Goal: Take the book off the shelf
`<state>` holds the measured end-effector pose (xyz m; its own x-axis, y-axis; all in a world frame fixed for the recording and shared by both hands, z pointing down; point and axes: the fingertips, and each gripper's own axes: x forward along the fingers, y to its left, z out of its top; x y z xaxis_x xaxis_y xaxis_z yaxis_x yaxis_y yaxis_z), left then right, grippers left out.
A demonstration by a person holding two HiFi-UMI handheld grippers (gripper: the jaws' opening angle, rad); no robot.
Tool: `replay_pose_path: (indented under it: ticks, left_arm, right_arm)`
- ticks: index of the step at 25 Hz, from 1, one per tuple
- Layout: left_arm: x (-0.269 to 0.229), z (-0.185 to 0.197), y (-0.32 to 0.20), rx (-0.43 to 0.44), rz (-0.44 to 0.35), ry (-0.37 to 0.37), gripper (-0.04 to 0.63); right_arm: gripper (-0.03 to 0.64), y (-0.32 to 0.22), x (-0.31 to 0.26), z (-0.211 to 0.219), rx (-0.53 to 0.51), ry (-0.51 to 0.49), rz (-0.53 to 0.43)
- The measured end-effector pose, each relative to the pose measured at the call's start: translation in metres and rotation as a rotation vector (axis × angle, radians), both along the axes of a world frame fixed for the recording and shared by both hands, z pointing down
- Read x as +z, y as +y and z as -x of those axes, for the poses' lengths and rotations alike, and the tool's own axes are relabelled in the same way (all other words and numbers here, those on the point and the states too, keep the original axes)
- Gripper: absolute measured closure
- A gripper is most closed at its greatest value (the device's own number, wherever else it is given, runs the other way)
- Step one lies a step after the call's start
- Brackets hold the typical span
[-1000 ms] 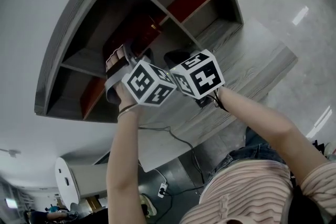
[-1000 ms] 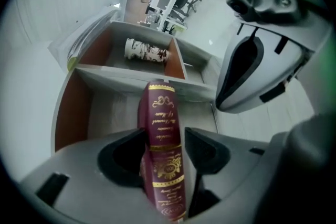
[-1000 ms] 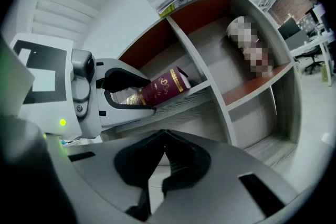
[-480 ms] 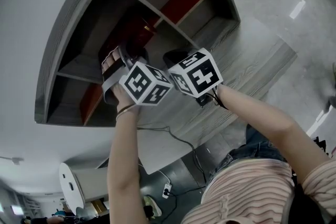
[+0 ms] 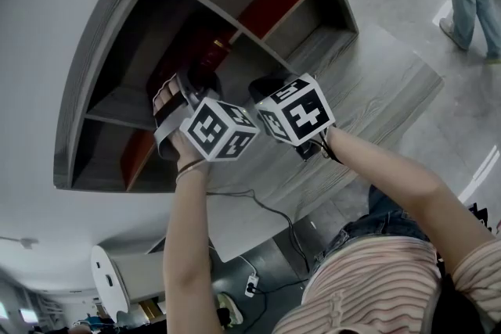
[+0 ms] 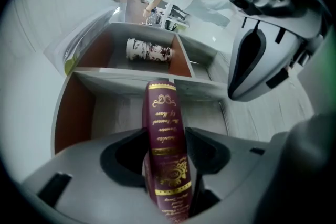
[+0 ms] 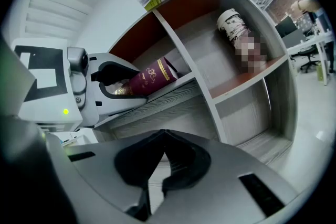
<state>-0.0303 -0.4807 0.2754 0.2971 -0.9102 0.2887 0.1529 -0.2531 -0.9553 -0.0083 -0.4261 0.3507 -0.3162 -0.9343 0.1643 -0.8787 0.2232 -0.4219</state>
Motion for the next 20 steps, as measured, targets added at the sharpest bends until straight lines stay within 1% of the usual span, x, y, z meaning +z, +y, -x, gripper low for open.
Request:
replay_pose_path:
  ticks: [11,16,20]
  left_arm:
    - [-0.003,-0.011,0.038,0.062,-0.013,0.020,0.373]
    - [-0.010,-0.013,0.055,0.068,-0.008,0.036,0.373]
    - [-0.011,-0.005,0.078,0.069,-0.020,0.031,0.374]
  right_arm:
    - [0.609,0.013,0.001,-0.003,0.006,0.008,0.004]
    - [0.609,0.026,-0.003,-0.002,0.008,0.008,0.005]
    - [0.609,0.049,-0.003,0.005,0.014,0.012,-0.013]
